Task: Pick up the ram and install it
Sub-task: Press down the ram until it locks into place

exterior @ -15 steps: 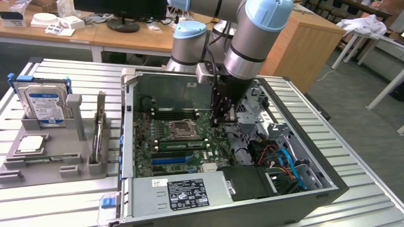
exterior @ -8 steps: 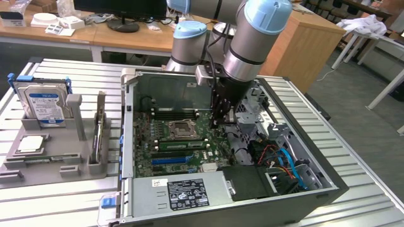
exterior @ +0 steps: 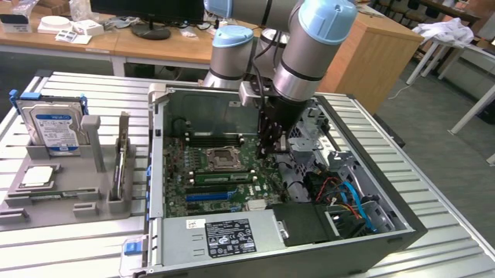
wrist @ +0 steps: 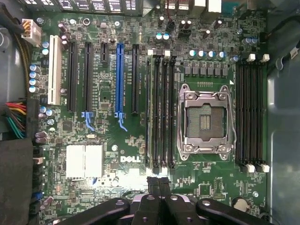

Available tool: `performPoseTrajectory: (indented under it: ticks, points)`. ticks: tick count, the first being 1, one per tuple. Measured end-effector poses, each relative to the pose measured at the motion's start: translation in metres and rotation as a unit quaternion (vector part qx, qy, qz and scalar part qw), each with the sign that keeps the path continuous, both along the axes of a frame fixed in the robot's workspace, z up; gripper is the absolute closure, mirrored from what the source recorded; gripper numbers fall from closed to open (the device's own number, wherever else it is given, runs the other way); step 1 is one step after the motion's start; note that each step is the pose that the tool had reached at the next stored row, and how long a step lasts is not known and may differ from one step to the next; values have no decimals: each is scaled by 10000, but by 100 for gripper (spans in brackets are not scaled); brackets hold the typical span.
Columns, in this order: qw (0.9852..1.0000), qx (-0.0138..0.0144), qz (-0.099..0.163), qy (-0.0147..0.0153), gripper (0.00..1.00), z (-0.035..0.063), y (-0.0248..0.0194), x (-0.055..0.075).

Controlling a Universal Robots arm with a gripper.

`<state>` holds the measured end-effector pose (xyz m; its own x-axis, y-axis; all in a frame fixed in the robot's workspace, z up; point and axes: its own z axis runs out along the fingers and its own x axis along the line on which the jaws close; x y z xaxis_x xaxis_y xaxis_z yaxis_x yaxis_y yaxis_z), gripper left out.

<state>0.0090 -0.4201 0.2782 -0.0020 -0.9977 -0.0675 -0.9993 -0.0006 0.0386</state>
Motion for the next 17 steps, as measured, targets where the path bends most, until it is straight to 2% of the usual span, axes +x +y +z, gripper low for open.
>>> performPoseTrajectory:
  ticks: [17]
  points:
    - [10000,0,0,0,89,-111,0,0]
